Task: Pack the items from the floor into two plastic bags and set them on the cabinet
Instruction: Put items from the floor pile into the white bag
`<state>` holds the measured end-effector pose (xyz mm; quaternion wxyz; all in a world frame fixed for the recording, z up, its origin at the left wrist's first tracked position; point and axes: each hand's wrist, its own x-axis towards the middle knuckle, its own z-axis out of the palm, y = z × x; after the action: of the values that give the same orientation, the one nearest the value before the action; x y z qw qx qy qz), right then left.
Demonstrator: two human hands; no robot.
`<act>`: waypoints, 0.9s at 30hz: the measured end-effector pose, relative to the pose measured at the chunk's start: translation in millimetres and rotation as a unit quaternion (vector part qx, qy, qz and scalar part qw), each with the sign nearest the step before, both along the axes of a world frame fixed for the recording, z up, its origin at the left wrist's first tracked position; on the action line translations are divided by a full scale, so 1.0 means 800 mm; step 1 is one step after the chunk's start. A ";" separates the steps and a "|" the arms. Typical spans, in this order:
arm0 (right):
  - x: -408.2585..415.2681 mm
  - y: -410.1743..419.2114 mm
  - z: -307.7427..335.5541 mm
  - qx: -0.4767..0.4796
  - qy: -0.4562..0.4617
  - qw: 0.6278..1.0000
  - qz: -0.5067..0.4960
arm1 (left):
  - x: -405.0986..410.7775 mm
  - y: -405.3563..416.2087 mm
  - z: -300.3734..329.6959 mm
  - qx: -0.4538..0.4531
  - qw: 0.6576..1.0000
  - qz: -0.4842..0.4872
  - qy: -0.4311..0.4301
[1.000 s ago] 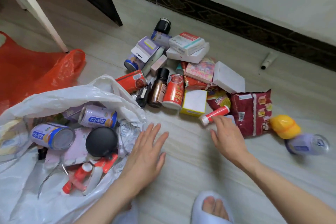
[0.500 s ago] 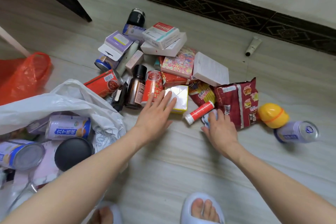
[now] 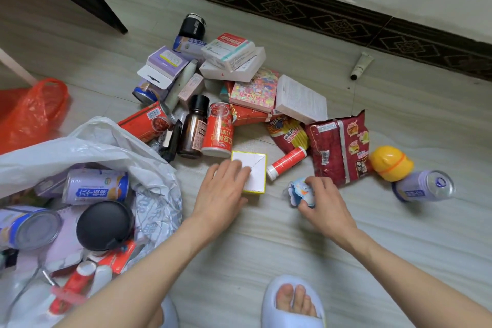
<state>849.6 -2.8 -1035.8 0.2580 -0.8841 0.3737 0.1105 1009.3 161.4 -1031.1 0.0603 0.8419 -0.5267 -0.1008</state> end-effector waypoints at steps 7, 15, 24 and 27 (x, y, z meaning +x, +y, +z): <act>-0.004 0.009 0.026 0.030 -0.119 0.992 -0.015 | 0.027 -0.020 -0.013 0.041 0.998 -0.037 0.024; 0.046 0.070 0.050 0.106 -0.207 0.972 0.039 | 0.000 0.094 0.046 -0.116 0.975 0.163 0.101; 0.154 0.187 0.082 0.171 -0.230 0.927 0.243 | 0.039 0.231 0.095 -0.197 0.882 0.424 0.058; 0.203 0.225 0.090 0.179 -0.224 0.911 0.295 | 0.055 0.272 0.099 -0.188 0.854 0.485 0.034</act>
<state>1012.1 177.0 -963.6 0.4450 -0.8944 0.0018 0.0456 1053.0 379.3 -952.1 0.2766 0.9591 -0.0586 0.0136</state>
